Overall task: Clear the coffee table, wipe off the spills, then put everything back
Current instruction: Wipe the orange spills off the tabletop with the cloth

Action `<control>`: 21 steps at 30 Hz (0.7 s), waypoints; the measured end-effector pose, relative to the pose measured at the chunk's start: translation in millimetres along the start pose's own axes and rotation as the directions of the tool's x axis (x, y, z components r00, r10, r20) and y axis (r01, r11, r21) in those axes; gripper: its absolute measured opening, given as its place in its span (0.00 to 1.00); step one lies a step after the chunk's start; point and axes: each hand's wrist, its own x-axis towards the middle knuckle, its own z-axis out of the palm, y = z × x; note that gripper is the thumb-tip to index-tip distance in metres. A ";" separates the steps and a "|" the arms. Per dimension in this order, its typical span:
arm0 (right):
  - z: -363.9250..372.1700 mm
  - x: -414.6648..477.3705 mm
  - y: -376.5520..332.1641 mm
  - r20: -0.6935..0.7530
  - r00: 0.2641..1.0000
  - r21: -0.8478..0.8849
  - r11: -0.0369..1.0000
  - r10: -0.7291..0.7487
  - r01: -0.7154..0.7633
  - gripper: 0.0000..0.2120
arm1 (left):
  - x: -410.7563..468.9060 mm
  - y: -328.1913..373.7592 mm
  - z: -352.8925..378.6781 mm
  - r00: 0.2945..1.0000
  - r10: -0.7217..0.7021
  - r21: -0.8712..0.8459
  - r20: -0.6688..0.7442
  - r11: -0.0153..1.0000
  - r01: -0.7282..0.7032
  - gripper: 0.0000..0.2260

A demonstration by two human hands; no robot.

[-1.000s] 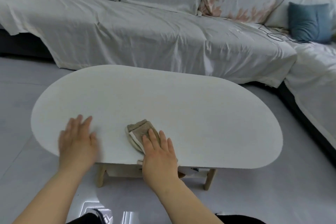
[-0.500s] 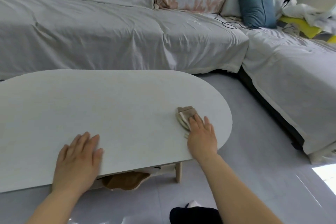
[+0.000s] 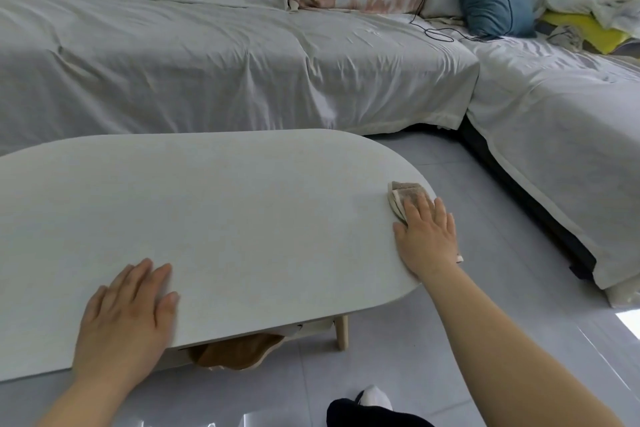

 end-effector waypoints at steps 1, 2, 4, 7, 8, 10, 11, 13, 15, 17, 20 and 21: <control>0.2 -0.2 0.9 0.013 0.999 -0.004 0.999 -0.032 0.032 0.25 | 0.0 -0.1 0.3 1.000 0.000 0.001 -0.002 1.000 0.000 0.20; -0.6 0.6 1.7 0.031 0.998 -0.002 0.998 -0.055 0.055 0.25 | -0.1 -0.3 0.6 1.000 0.000 0.001 -0.004 1.000 0.000 0.20; -4.4 4.3 2.5 0.077 0.994 0.006 0.997 -0.073 0.073 0.26 | -0.2 -0.1 1.2 1.000 0.001 0.001 -0.012 1.000 -0.001 0.20; -8.7 8.2 1.9 0.110 0.992 0.018 0.998 -0.067 0.066 0.26 | -0.7 0.6 2.5 1.000 0.007 0.008 -0.016 1.000 -0.007 0.20; -9.1 8.2 1.1 0.106 0.992 0.016 0.998 -0.063 0.062 0.26 | -0.6 0.7 3.0 1.000 0.011 0.007 -0.021 1.000 -0.011 0.20; -8.8 6.9 -1.1 0.092 0.995 -0.012 0.999 -0.048 0.049 0.26 | -0.3 0.6 2.9 0.999 0.019 -0.009 -0.041 1.000 -0.020 0.20; -8.6 5.8 -2.2 0.087 0.996 -0.035 0.999 -0.036 0.039 0.25 | -0.2 0.5 2.4 0.998 0.024 -0.017 -0.052 1.000 -0.025 0.20; -9.9 2.4 -5.5 0.072 0.997 -0.055 0.998 -0.010 0.014 0.25 | -1.3 0.5 1.1 0.998 0.030 -0.018 -0.061 0.999 -0.032 0.20; -13.1 -3.7 -12.3 0.033 0.999 -0.016 1.000 -0.004 0.005 0.24 | -3.8 0.1 -0.7 0.998 0.031 -0.021 -0.062 0.999 -0.032 0.20; -17.5 -16.1 -21.0 -0.034 0.999 0.045 0.999 -0.021 0.023 0.23 | -6.2 -0.8 -3.0 0.998 0.038 -0.038 -0.047 0.999 -0.040 0.19; -26.3 -47.9 -31.2 -0.142 0.990 0.140 0.990 0.007 0.014 0.20 | -10.9 -3.2 -11.0 0.999 0.044 -0.136 -0.001 0.990 -0.044 0.18; -29.2 -60.6 -33.8 -0.167 0.986 0.190 0.982 0.020 0.012 0.19 | -15.4 -4.7 -14.7 0.999 0.040 -0.190 0.011 0.981 -0.037 0.17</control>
